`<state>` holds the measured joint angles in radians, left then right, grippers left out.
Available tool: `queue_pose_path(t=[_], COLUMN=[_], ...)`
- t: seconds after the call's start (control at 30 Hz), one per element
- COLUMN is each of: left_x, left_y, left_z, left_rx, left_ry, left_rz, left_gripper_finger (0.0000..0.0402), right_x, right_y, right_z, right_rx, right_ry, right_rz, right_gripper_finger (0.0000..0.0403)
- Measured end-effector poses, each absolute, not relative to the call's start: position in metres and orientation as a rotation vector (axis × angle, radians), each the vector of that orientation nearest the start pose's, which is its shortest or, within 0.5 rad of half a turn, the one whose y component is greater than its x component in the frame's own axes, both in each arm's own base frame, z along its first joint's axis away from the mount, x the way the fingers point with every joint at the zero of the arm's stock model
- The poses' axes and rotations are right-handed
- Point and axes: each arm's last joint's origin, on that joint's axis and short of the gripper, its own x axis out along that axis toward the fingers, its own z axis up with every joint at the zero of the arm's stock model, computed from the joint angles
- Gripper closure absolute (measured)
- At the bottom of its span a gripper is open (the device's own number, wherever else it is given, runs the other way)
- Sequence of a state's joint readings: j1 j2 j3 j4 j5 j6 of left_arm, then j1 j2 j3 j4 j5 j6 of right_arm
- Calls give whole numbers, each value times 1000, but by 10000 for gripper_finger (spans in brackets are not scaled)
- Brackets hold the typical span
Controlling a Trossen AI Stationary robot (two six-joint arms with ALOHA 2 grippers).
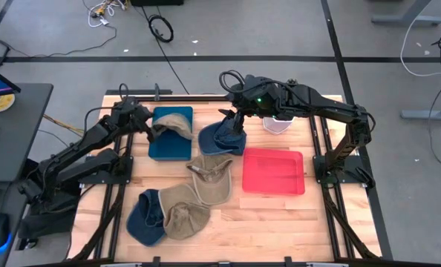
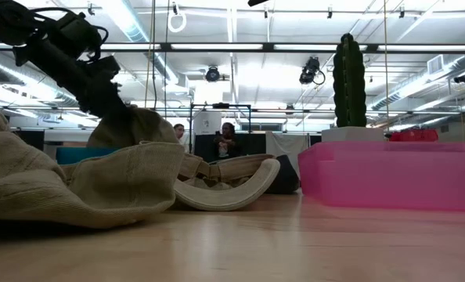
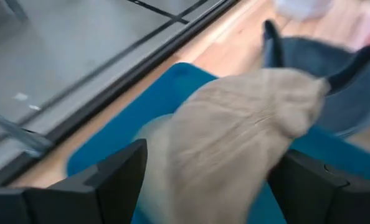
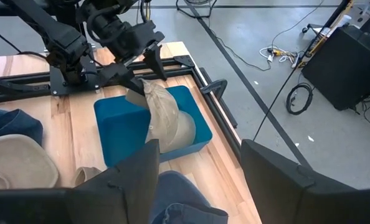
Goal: Pick & Place hat
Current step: Put the top brown cap into the blue bin, then put the bottom brown cap into the blue bin
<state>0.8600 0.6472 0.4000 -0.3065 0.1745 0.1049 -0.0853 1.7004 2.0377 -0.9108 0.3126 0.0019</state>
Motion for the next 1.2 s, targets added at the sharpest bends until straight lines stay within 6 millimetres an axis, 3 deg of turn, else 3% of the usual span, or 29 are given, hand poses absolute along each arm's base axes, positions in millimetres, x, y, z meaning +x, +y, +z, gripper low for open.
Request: queue_pose_path(t=[0.27, 0.63, 0.83, 0.97, 1.2], left_x=[99, 100, 99, 100, 108], left_y=[103, 105, 101, 94, 76], left_z=[215, 283, 312, 316, 306], left_rx=[-443, -311, -372, -420, -469], left_ry=[438, 279, 175, 218, 358], left_rz=[620, 614, 584, 545, 426], left_gripper_finger=[83, 83, 83, 83, 83], right_x=[343, 340, 336, 335, 333], right_y=[-38, -40, -45, -46, -42], right_z=[451, 447, 442, 441, 434], right_rx=[-66, -55, -1, 23, 86], right_ry=[574, 629, 674, 688, 750], right_rz=[-387, -396, -427, -427, -361], right_gripper_finger=[175, 175, 175, 175, 175])
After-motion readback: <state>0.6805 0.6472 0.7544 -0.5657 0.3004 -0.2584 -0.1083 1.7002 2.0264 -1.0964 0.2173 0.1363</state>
